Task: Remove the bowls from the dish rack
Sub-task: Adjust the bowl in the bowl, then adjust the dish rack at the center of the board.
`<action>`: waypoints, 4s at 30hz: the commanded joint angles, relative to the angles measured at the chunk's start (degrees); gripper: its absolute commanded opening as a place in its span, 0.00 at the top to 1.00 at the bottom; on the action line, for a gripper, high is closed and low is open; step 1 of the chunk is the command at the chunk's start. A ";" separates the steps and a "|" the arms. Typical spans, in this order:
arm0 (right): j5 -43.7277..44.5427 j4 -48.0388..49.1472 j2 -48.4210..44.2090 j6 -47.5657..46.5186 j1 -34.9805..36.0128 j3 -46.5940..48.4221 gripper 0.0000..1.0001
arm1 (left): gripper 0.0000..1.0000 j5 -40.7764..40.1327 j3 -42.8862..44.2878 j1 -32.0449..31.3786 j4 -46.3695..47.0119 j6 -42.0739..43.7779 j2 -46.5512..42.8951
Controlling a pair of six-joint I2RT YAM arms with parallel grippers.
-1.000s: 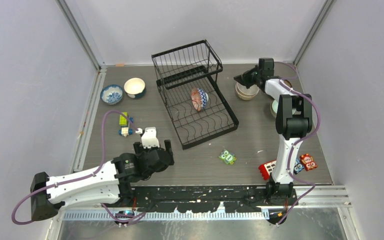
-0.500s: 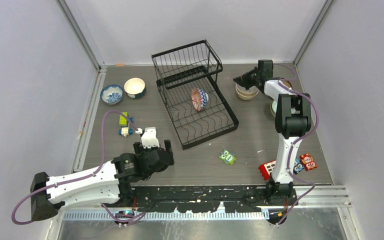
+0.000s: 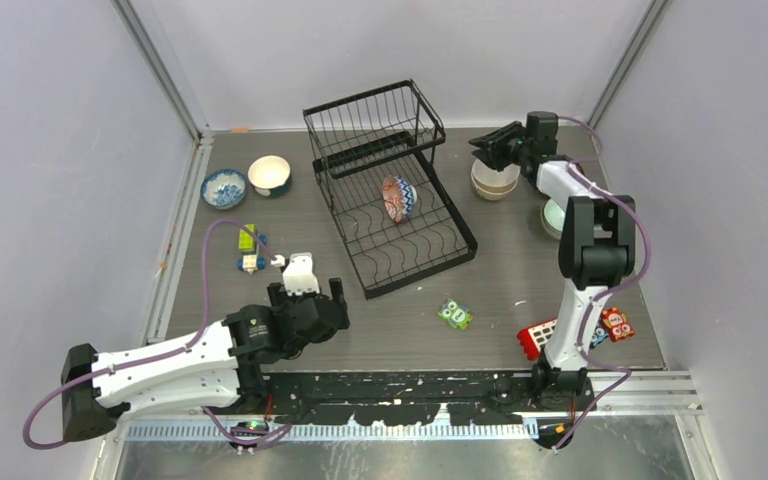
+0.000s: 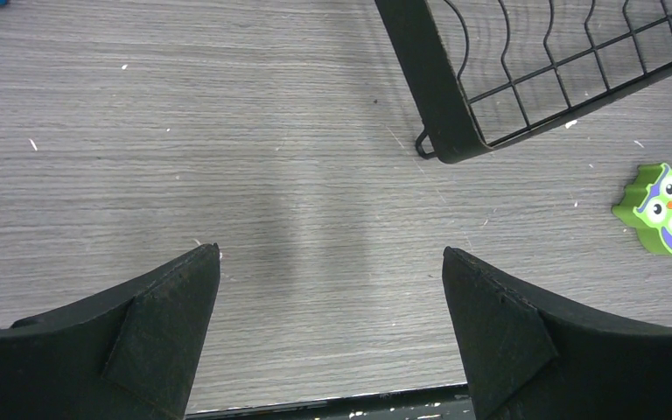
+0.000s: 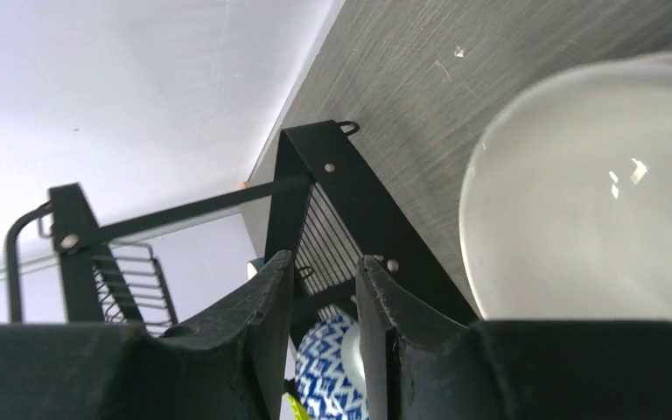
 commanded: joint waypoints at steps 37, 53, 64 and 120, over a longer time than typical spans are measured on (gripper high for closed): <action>1.48 7.96 -13.00 0.20 -9.19 -22.28 0.66 | 0.00 0.20 1.02 0.31 1.84 -1.62 -1.71; 0.15 7.59 -16.59 2.22 -8.91 -19.72 0.64 | 0.00 0.01 1.07 0.31 1.78 -2.00 -2.03; 9.80 -9.25 -34.19 -15.39 5.49 -16.21 0.63 | 0.00 -1.27 2.13 0.25 3.16 0.81 -0.84; 33.60 -12.29 -63.61 -22.89 24.91 -52.90 0.52 | 0.01 47.94 7.84 37.51 76.59 18.47 35.74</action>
